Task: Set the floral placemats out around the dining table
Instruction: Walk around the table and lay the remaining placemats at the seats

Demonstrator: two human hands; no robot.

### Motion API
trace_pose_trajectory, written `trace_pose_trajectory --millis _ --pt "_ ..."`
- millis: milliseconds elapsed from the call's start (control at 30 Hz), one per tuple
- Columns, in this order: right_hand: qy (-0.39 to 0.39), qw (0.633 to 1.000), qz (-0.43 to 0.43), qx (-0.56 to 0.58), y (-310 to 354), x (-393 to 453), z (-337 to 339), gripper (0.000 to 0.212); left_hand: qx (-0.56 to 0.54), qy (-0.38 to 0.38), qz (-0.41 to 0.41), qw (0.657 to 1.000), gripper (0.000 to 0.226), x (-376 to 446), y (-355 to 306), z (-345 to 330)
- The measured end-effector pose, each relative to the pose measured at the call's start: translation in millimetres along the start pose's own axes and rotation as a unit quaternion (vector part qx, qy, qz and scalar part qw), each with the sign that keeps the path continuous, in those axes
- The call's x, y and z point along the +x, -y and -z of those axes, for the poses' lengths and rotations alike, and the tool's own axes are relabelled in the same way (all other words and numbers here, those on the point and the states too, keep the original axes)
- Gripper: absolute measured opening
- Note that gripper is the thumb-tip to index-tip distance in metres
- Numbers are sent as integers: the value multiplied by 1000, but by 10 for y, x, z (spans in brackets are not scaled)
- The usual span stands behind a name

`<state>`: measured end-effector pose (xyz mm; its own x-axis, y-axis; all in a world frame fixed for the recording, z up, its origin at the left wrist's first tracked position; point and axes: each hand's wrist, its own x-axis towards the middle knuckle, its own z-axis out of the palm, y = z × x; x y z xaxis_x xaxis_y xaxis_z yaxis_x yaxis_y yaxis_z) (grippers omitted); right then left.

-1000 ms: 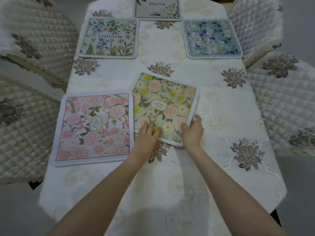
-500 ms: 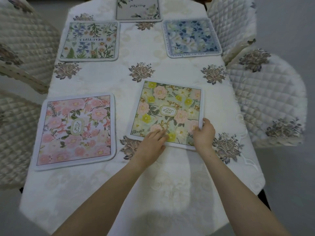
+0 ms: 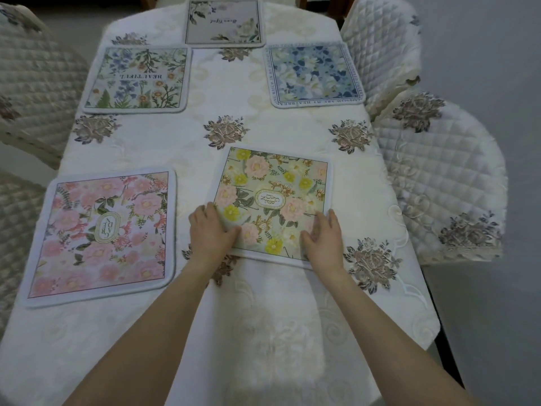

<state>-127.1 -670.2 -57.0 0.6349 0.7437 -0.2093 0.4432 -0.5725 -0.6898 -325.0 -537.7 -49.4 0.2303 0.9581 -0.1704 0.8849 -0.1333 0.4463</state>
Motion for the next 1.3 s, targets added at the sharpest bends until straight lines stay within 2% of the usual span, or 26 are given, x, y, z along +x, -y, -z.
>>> trace_pose_trajectory --millis 300,467,733,900,1033,1167,1300 --pt "6 999 13 -32 -270 186 380 55 26 24 -24 999 64 -292 -389 -226" --pt "-6 998 23 -50 -477 335 635 38 44 31 -27 998 63 -392 -695 -424" --pt "-32 998 20 -44 -725 522 1004 37 42 44 -35 998 55 -492 -1156 -684" --pt "-44 997 18 -55 -908 582 1192 32 55 59 -44 996 61 -666 -1404 -838" --pt "-39 994 19 -96 -996 610 1216 33 73 55 -48 995 71 -788 -1483 -902" --pt "-25 983 63 -171 -1000 531 1070 52 80 65 -46 994 75 -849 -1493 -919" --pt "-16 969 100 -223 -1010 462 920 56 120 81 -76 986 80 -874 -1431 -939"
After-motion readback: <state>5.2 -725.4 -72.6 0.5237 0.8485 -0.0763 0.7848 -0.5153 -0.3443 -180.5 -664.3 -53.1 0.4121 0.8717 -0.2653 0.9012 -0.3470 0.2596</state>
